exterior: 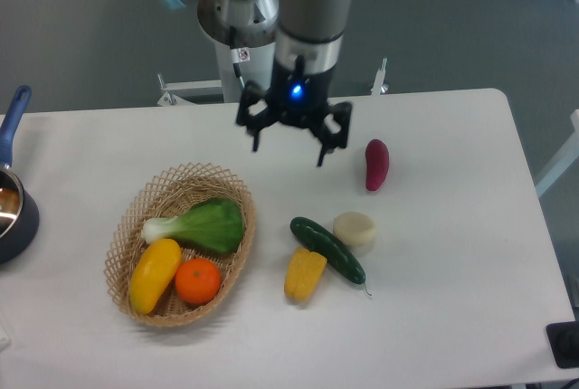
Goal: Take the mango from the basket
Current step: 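Move the open gripper over the wicker basket above the yellow pepper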
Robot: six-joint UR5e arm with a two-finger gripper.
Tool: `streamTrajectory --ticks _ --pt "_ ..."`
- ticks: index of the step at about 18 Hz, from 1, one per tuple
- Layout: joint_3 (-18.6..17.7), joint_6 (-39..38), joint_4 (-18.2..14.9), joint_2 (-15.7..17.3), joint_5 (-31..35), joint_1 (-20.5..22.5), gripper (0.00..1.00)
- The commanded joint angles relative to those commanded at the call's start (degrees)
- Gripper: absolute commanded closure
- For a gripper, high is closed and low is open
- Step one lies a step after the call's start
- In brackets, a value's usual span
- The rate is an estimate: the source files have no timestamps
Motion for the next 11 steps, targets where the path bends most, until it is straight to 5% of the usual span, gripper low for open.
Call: streamTrajectory --ticks 11 --pt "-0.2 -0.7 7.0 -9.3 3.2 -12.7 0.0"
